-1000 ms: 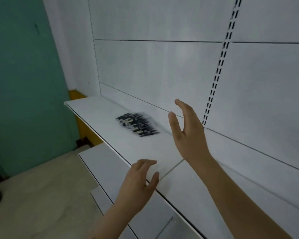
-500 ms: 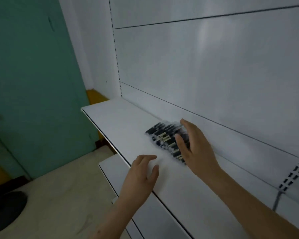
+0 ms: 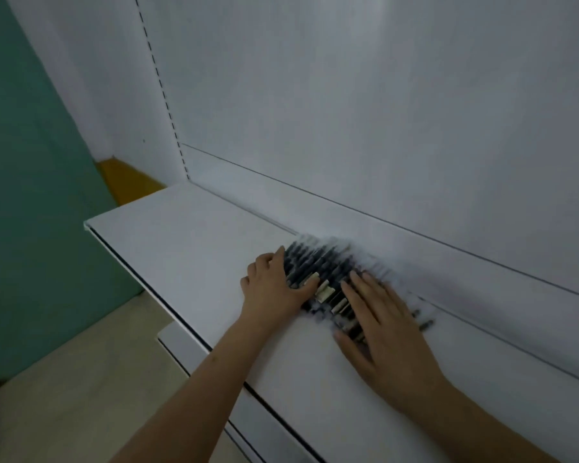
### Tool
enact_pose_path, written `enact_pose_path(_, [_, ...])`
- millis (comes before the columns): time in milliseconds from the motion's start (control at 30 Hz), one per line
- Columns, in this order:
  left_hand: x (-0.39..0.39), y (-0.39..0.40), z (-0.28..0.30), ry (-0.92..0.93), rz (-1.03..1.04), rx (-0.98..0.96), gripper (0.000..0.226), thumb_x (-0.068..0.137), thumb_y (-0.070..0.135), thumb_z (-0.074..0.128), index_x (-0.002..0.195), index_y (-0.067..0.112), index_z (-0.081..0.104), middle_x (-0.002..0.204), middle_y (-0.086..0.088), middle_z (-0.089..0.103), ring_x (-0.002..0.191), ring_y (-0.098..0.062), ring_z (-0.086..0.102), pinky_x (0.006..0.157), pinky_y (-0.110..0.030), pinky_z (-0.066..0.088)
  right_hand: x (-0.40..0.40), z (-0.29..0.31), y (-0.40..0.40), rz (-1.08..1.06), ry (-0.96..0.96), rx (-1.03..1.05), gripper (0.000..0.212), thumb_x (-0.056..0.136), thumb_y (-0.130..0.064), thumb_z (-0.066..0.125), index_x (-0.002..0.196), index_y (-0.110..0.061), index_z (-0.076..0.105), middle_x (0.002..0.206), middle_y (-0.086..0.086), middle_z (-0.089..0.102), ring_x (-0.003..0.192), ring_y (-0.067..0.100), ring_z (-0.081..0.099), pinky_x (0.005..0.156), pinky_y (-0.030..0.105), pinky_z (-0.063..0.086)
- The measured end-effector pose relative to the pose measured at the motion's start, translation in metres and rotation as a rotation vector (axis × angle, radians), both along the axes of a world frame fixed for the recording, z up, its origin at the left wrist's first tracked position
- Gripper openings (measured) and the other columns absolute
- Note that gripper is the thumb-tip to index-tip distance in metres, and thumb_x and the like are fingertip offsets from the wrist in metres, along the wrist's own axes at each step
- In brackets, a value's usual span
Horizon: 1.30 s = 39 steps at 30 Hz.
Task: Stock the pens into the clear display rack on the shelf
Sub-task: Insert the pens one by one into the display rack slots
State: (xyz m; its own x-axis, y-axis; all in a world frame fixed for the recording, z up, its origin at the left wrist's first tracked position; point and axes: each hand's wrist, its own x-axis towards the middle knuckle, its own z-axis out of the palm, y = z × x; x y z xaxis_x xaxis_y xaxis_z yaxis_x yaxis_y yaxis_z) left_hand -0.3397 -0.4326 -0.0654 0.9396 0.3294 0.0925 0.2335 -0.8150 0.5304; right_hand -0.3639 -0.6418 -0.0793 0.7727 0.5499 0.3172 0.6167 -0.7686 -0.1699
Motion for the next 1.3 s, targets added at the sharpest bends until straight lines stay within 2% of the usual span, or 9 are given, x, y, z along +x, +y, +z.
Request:
enact_pose_path(167, [0.017,0.014,0.008,0.076,-0.077,0.070,0.081,0.079,0.059,0.060,0.144,0.023,0.030,0.141,-0.006,0.036,0.130,-0.027,0.032,0.103,-0.042,0.030,-0.003,0.004,0.003,-0.006,0.002,-0.017,0.067,0.100,-0.060,0.028,0.156,-0.023,0.024,0.163,-0.007,0.018,0.151,0.006,0.003,0.122,0.031,0.002])
enact_pose_path(433, [0.050,0.011,0.034,0.422,-0.147,0.318,0.105,0.066,0.062,0.073,0.140,0.003,0.027,0.137,-0.020,0.032,0.128,-0.036,0.030,0.102,-0.049,0.040,0.000,0.000,0.002,0.007,0.031,-0.006,0.068,0.100,-0.062,0.025,0.157,-0.027,0.015,0.164,-0.012,0.010,0.151,0.003,0.002,0.123,0.032,0.004])
enact_pose_path(567, [0.060,0.012,0.038,0.406,-0.164,0.353,0.070,0.069,0.049,0.075,0.118,0.006,0.049,0.119,-0.018,0.045,0.110,-0.033,0.046,0.089,-0.040,0.049,-0.001,0.001,0.002,-0.007,0.040,0.021,0.067,0.100,-0.062,0.026,0.157,-0.027,0.019,0.163,-0.014,0.012,0.150,0.001,0.003,0.123,0.030,0.005])
enact_pose_path(667, [0.061,0.018,0.038,0.289,-0.127,0.346,0.036,0.076,0.024,0.072,0.102,0.007,0.053,0.103,-0.009,0.060,0.096,-0.025,0.062,0.069,-0.029,0.048,-0.001,0.001,0.001,-0.007,0.046,0.021,0.067,0.100,-0.062,0.027,0.157,-0.028,0.017,0.162,-0.016,0.010,0.149,-0.003,-0.001,0.122,0.024,-0.002])
enact_pose_path(767, [0.058,0.021,0.039,0.218,-0.126,0.325,0.020,0.076,0.021,0.067,0.082,0.014,0.050,0.077,0.001,0.053,0.075,-0.020,0.059,0.059,-0.024,0.041,-0.001,0.002,0.001,-0.013,0.055,0.024,0.068,0.099,-0.063,0.026,0.157,-0.029,0.015,0.163,-0.016,0.010,0.149,-0.003,0.001,0.122,0.024,0.000])
enact_pose_path(900, [0.057,0.037,0.037,0.230,-0.185,0.097,0.027,0.074,0.025,0.070,0.066,0.015,0.046,0.064,0.001,0.051,0.056,-0.015,0.051,0.049,-0.020,0.037,0.000,0.002,0.001,-0.006,0.067,0.031,0.068,0.099,-0.064,0.024,0.157,-0.031,0.013,0.163,-0.018,0.008,0.149,-0.003,0.000,0.123,0.028,0.004])
enact_pose_path(1033, [0.036,0.047,0.038,0.070,-0.236,-0.382,0.024,0.076,0.019,0.071,0.073,0.011,0.049,0.061,-0.004,0.053,0.048,-0.012,0.050,0.046,-0.020,0.042,0.000,0.002,0.001,-0.002,0.077,0.034,0.067,0.099,-0.065,0.023,0.157,-0.032,0.013,0.162,-0.019,0.006,0.149,-0.004,-0.001,0.123,0.027,0.001])
enact_pose_path(1100, [0.020,0.045,0.039,-0.011,-0.243,-0.534,0.016,0.080,0.011,0.067,0.076,0.010,0.052,0.060,-0.006,0.054,0.042,-0.007,0.047,0.043,-0.018,0.041,0.000,0.002,0.002,-0.001,0.071,0.040,0.068,0.099,-0.065,0.021,0.157,-0.030,0.015,0.162,-0.017,0.009,0.149,-0.002,0.003,0.123,0.029,0.005])
enact_pose_path(1300, [-0.022,0.033,0.034,-0.112,-0.191,-0.936,0.006,0.086,0.011,0.067,0.085,0.009,0.061,0.066,-0.003,0.062,0.058,-0.015,0.057,0.054,-0.025,0.048,-0.005,0.008,0.000,-0.004,0.037,0.102,0.065,0.100,-0.061,0.025,0.156,-0.026,0.022,0.162,-0.015,0.017,0.149,0.000,0.010,0.123,0.032,0.016])
